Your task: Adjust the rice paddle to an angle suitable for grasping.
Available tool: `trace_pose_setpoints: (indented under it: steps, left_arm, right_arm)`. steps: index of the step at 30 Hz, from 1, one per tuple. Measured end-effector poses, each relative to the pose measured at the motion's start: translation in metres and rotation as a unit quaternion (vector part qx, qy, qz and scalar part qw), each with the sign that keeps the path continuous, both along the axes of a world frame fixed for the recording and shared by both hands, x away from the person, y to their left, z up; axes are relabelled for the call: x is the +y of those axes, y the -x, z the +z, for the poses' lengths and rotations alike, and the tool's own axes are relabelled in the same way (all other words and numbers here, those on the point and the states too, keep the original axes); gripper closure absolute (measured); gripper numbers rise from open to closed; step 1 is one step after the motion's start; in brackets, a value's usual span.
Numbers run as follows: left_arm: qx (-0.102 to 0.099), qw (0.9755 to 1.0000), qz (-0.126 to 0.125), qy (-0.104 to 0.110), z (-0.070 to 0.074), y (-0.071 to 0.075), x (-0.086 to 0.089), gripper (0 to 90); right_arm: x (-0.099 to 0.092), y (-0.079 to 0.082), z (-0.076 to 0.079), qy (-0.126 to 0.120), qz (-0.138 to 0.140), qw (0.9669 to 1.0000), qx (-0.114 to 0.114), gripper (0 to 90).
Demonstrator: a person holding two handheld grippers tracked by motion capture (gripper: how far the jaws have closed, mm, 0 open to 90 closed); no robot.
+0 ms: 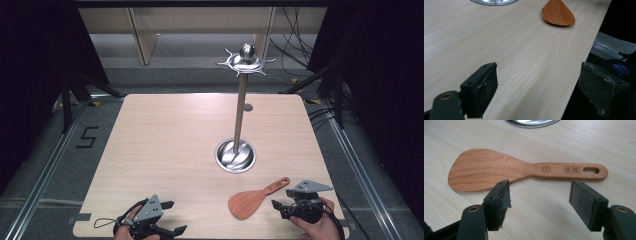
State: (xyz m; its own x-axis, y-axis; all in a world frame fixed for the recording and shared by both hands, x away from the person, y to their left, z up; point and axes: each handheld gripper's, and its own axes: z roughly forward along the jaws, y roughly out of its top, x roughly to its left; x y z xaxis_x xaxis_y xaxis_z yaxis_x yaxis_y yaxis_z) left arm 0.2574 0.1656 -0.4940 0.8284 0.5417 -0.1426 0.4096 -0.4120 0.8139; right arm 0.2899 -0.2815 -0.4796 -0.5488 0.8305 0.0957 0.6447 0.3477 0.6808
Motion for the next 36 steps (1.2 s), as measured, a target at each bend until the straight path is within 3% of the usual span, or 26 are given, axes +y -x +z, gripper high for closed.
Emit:
trace_pose_setpoints:
  steps: [1, 2, 3, 5, 6, 8, 11, 12, 13, 17, 18, 19, 20, 21, 22, 24, 25, 27, 29, 31, 32, 33, 34, 36]
  left_arm:
    - [0.000, 1.0000, 0.000, 0.000, 0.000, 0.000, 0.000, 14.8]
    - [-0.001, 1.0000, 0.001, 0.000, 0.000, 0.000, 0.000, 14.8]
    - [-0.008, 0.9999, -0.007, -0.004, 0.000, -0.001, 0.000, 14.9]
    - [-0.011, 0.9999, -0.008, -0.005, 0.000, -0.001, 0.001, 14.8]
    - [0.002, 1.0000, 0.002, 0.003, 0.000, 0.001, 0.000, 14.8]
    - [0.000, 1.0000, 0.002, 0.001, 0.000, 0.001, 0.000, 14.8]
    - [0.001, 1.0000, 0.003, 0.001, -0.001, 0.001, -0.001, 14.8]
    - [-0.007, 1.0000, -0.005, -0.003, -0.001, -0.001, -0.001, 14.8]
    - [-0.008, 1.0000, -0.005, 0.001, -0.001, -0.001, -0.001, 14.9]
    - [-0.007, 1.0000, -0.005, -0.003, 0.000, -0.001, 0.000, 14.8]
    - [-0.007, 1.0000, -0.005, -0.003, -0.001, -0.001, -0.001, 14.8]
    - [-0.009, 0.9999, -0.006, -0.001, -0.001, -0.001, -0.001, 14.8]
    - [-0.004, 0.9999, -0.012, -0.006, -0.001, -0.001, 0.000, 14.8]
    - [-0.006, 0.9999, -0.010, -0.004, -0.001, -0.001, 0.000, 14.8]
    - [-0.008, 0.9999, -0.006, 0.002, -0.002, -0.001, -0.001, 14.9]
    - [-0.003, 1.0000, -0.010, 0.000, -0.001, -0.001, -0.001, 14.8]
    - [-0.006, 0.9998, -0.013, -0.013, -0.001, -0.002, 0.000, 14.8]
    - [-0.006, 0.9998, -0.013, -0.015, -0.001, -0.002, 0.001, 14.9]
    - [-0.005, 1.0000, -0.005, -0.001, -0.001, -0.001, -0.001, 14.9]
    - [-0.006, 1.0000, -0.007, -0.003, -0.001, -0.001, -0.001, 14.9]
    - [0.003, 1.0000, 0.002, 0.002, -0.001, 0.001, -0.001, 14.9]
    - [0.004, 1.0000, 0.003, 0.002, -0.001, 0.001, -0.001, 14.9]
    - [0.004, 1.0000, 0.003, 0.002, -0.001, 0.001, -0.001, 14.9]
    - [0.001, 1.0000, 0.001, 0.006, -0.002, 0.001, -0.002, 14.9]
  right_arm:
    - [0.000, 0.000, 0.000, 0.000, 0.000, 1.0000, 0.000, 34.2]
    - [-0.001, -0.002, 0.000, 0.001, 0.018, 0.9998, -0.005, 34.5]
    - [0.001, 0.001, 0.001, 0.001, -0.002, 1.0000, 0.002, 34.8]
    - [0.002, 0.001, 0.001, 0.001, -0.002, 1.0000, 0.001, 35.0]
    - [0.002, 0.000, 0.000, 0.002, 0.005, 1.0000, -0.007, 35.4]
    - [0.003, 0.000, 0.000, -0.001, 0.007, 1.0000, -0.003, 36.8]
    - [0.006, -0.001, 0.001, 0.007, 0.021, 0.9996, -0.019, 39.7]
    - [0.006, -0.001, 0.001, 0.007, 0.021, 0.9996, -0.019, 39.7]
    - [0.010, -0.002, 0.001, -0.002, 0.028, 0.9993, -0.024, 42.7]
    - [0.016, -0.003, 0.005, -0.014, 0.031, 0.9994, -0.010, 43.9]
    - [0.019, -0.005, 0.005, -0.028, 0.032, 0.9989, -0.021, 45.6]
    - [0.023, -0.006, 0.006, -0.042, 0.031, 0.9985, -0.012, 47.9]
    - [0.025, -0.009, 0.007, -0.045, 0.040, 0.9979, -0.025, 52.3]
    - [0.029, -0.008, 0.008, -0.055, 0.031, 0.9978, -0.019, 56.3]
    - [0.032, -0.013, 0.008, -0.050, 0.051, 0.9968, -0.037, 60.1]
    - [0.043, -0.014, 0.011, -0.060, 0.060, 0.9962, -0.022, 66.7]
    - [0.053, -0.019, 0.011, -0.053, 0.090, 0.9939, -0.036, 72.6]
    - [0.065, -0.022, 0.012, -0.036, 0.109, 0.9925, -0.043, 78.6]
    - [0.076, -0.027, 0.013, -0.025, 0.123, 0.9913, -0.040, 83.1]
    - [0.082, -0.030, 0.011, -0.024, 0.124, 0.9909, -0.045, 85.1]
    - [0.091, -0.034, 0.009, -0.012, 0.135, 0.9903, -0.031, 87.8]
    - [0.096, -0.037, 0.005, -0.012, 0.136, 0.9899, -0.039, 88.6]
    - [0.100, -0.039, 0.004, 0.001, 0.142, 0.9894, -0.030, 89.2]
    - [0.109, -0.042, -0.001, 0.000, 0.145, 0.9890, -0.027, 89.5]
